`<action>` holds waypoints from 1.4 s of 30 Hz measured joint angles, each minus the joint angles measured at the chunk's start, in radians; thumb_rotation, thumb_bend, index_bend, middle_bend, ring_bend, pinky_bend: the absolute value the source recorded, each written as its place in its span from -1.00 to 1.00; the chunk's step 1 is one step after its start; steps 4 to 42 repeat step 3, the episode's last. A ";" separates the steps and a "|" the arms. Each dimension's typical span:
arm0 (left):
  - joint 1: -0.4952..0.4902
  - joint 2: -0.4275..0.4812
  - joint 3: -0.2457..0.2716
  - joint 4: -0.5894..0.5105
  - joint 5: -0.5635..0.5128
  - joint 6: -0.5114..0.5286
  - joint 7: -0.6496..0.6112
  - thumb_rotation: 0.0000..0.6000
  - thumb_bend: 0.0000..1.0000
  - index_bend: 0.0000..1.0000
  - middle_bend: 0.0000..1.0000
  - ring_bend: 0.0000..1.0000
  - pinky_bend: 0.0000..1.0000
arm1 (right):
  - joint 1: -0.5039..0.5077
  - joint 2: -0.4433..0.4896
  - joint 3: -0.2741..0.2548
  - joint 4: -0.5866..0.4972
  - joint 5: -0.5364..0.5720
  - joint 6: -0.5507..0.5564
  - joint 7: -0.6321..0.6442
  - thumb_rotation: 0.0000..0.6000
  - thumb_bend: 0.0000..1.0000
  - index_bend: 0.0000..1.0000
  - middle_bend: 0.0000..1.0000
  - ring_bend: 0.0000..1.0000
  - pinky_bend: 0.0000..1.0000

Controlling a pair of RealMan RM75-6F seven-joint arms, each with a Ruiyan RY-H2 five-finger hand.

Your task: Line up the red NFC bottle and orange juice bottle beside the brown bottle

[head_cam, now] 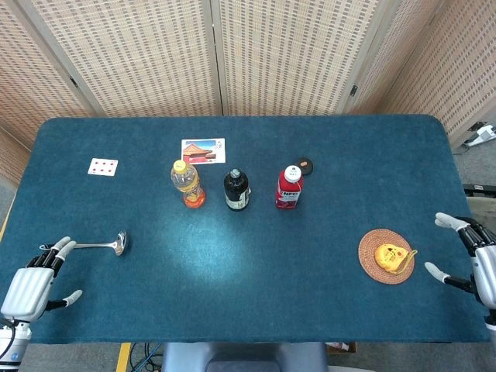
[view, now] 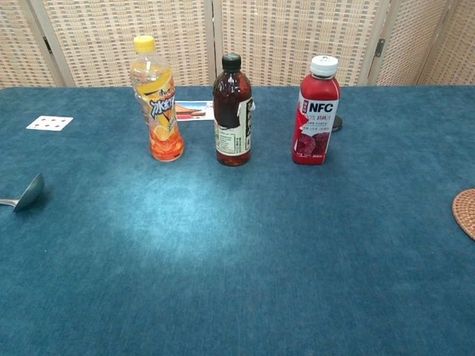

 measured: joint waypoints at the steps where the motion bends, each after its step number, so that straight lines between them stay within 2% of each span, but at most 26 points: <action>1: 0.001 -0.003 -0.003 0.005 0.002 -0.003 0.000 1.00 -0.78 -0.53 -0.77 -0.61 -0.43 | -0.001 0.001 -0.002 0.002 -0.003 -0.002 0.002 1.00 -0.85 -0.50 -0.36 -0.59 -0.20; 42: 0.002 -0.010 -0.010 0.014 0.005 -0.011 0.000 1.00 -0.78 -0.52 -0.76 -0.61 -0.43 | -0.004 0.002 -0.004 0.005 -0.008 0.001 0.005 1.00 -0.84 -0.50 -0.36 -0.59 -0.20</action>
